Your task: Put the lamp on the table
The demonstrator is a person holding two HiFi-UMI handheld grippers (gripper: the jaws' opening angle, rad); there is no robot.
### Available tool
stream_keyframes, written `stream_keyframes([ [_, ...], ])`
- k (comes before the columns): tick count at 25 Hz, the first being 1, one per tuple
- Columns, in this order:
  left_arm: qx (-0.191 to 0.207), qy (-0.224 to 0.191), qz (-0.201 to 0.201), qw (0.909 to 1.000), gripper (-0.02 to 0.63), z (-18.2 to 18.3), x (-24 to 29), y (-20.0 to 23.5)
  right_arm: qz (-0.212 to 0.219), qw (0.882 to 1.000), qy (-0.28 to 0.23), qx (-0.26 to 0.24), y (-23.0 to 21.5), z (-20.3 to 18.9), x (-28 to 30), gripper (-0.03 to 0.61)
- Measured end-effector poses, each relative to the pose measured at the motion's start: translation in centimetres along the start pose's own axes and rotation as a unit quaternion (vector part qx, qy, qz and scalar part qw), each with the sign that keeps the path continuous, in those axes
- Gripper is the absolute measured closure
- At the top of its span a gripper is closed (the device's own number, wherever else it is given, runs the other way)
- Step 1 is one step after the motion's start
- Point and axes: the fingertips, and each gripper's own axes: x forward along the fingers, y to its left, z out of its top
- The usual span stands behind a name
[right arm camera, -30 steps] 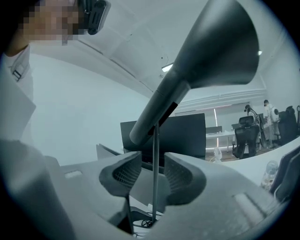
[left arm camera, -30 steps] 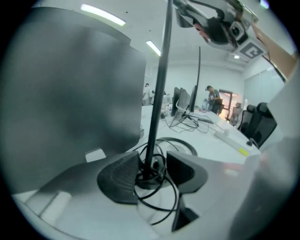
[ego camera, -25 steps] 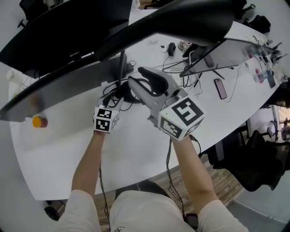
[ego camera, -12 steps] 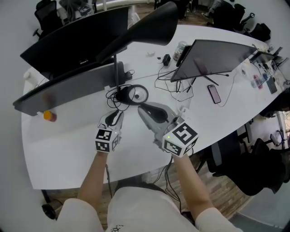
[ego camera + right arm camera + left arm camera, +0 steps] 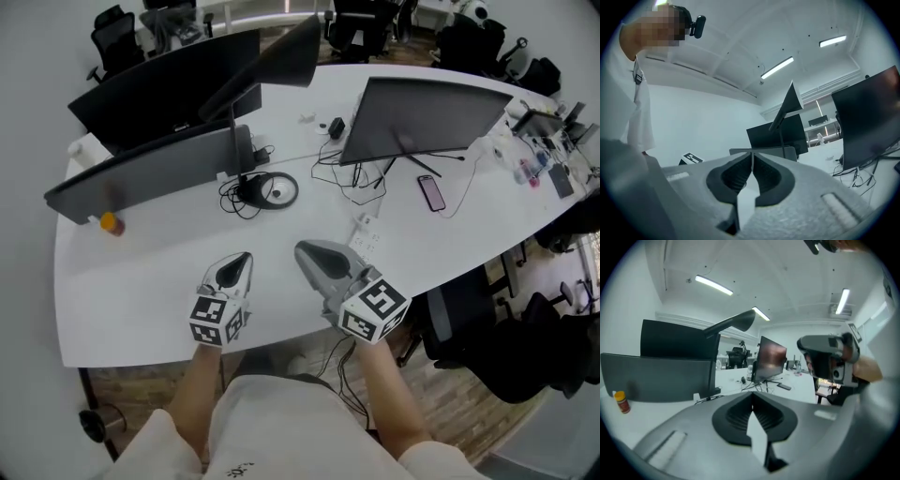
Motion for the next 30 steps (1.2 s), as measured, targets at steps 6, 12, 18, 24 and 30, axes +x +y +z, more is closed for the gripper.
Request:
stream_keyframes([
  [6, -0.022, -0.001, -0.011, 0.9997, 0.621, 0.0, -3.5, -3.8, 0.015, 1.000, -0.007, 0.022, 2.6, -1.0, -3.3, 0.577],
  [12, -0.010, -0.022, -0.031, 0.9992, 0.621, 1.8, -5.8, -5.5, 0.011, 1.000, -0.013, 0.018, 4.6, -0.7, -4.9, 0.577],
  [18, 0.003, -0.038, -0.065, 0.9972, 0.621, 3.3, -7.1, -6.0, -0.007, 1.000, -0.019, 0.007, 6.2, -0.4, -5.7, 0.577],
  [24, 0.017, -0.042, -0.094, 0.9945, 0.621, 4.0, -8.8, -6.0, -0.029, 0.999, -0.017, -0.008, 7.8, -0.5, -6.3, 0.577],
  [30, 0.020, -0.044, -0.118, 0.9918, 0.621, 3.9, -9.9, -5.9, -0.058, 0.998, -0.022, -0.017, 8.5, -0.2, -6.5, 0.578],
])
